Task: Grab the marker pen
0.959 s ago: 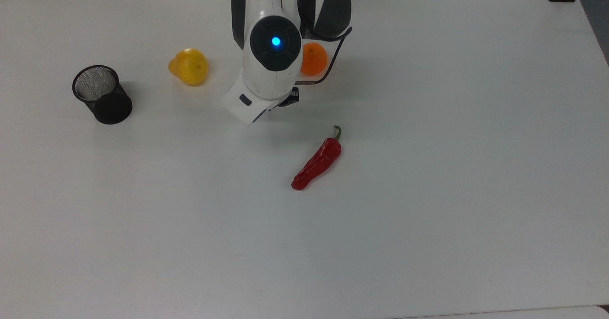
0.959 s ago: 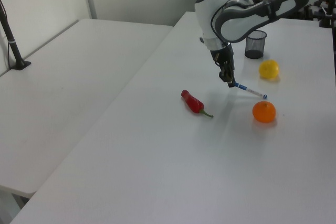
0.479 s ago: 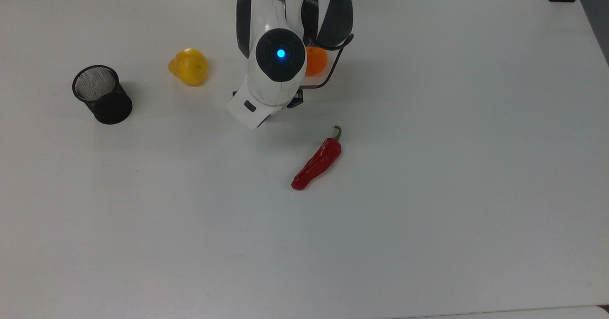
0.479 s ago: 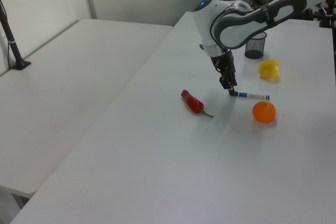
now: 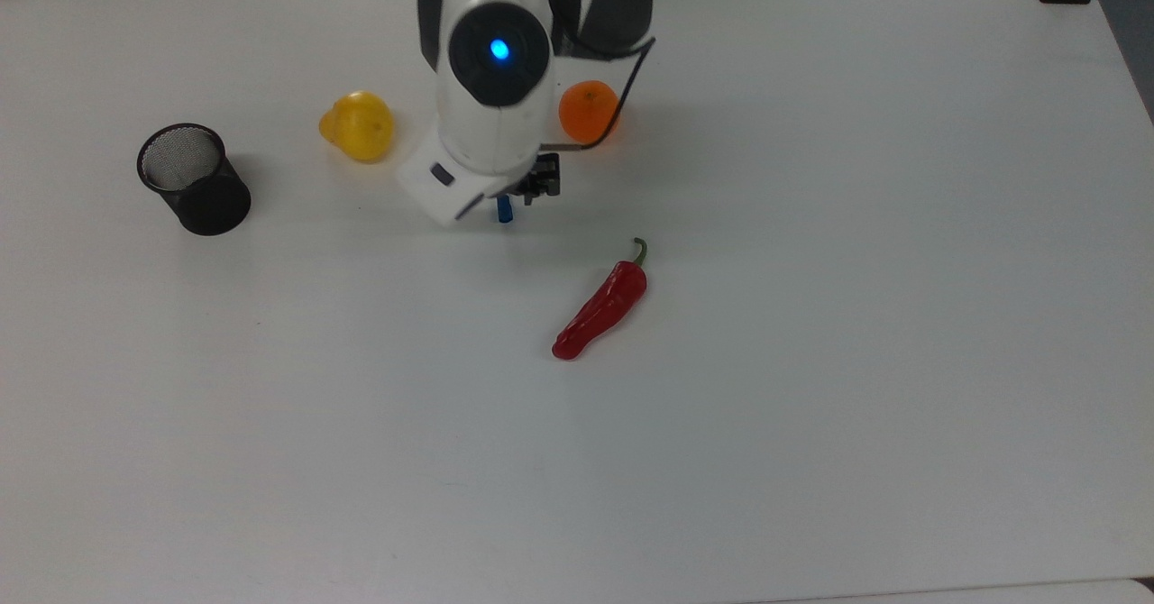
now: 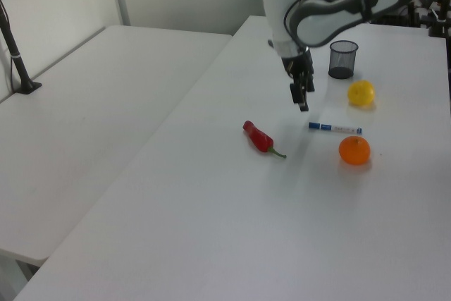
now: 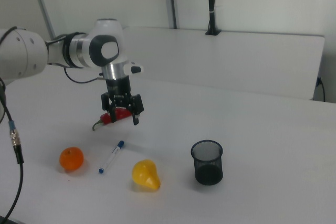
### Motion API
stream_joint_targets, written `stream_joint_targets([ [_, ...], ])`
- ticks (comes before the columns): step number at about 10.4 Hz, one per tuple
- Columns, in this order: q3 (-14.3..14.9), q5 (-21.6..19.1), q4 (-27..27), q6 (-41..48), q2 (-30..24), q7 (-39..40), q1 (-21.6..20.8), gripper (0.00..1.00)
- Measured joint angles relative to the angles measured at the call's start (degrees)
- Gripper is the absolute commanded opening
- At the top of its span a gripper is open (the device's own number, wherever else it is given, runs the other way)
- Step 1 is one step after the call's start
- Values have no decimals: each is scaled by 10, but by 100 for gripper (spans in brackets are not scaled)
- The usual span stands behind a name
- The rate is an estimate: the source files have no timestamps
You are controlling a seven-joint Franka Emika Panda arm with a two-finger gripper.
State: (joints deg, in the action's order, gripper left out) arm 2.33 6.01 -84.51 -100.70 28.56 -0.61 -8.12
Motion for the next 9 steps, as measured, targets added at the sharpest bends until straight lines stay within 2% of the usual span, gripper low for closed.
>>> stream_joint_targets([
  [3,1,0,-8,1,-81,-5,37,100],
  [7,1,-17,-55,21,-187,-7,80,100],
  [9,1,-20,-70,49,-219,-7,91,100],
])
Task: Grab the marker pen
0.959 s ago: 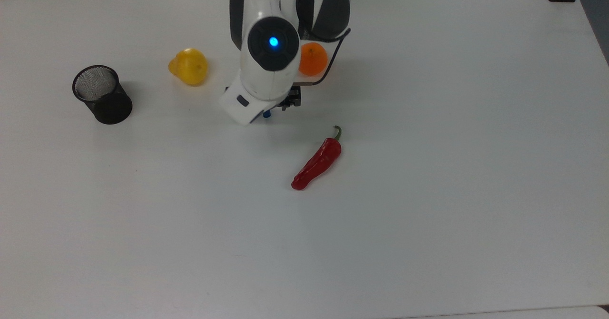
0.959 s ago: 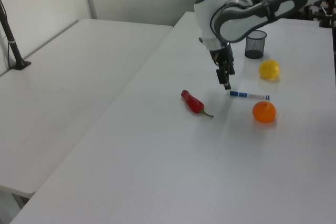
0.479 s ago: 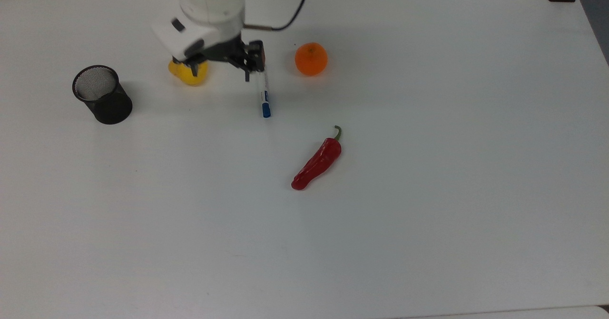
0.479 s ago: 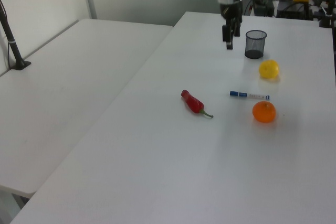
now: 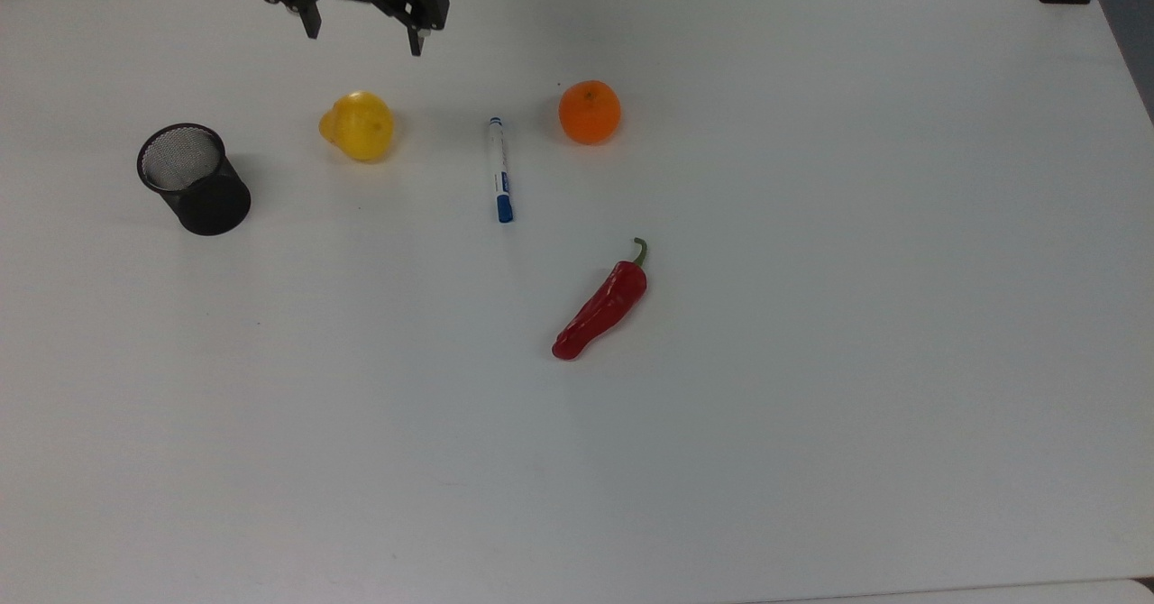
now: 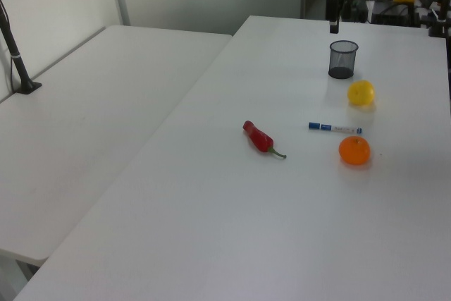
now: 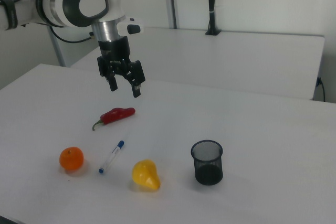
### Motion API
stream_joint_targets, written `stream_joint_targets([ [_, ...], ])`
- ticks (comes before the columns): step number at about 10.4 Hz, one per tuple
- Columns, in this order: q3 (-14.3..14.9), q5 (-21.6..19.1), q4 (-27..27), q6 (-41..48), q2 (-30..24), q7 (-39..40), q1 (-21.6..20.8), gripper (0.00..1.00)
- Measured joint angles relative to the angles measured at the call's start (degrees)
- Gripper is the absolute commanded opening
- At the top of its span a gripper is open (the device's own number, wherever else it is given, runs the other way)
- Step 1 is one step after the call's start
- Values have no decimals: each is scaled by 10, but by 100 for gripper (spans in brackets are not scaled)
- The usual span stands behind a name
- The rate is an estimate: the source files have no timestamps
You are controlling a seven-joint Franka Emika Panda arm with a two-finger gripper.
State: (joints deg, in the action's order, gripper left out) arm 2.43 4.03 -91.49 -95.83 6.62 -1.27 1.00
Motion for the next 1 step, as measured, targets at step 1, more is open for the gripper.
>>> stream_joint_targets([
  [1,0,0,-4,2,-6,0,2,100],
])
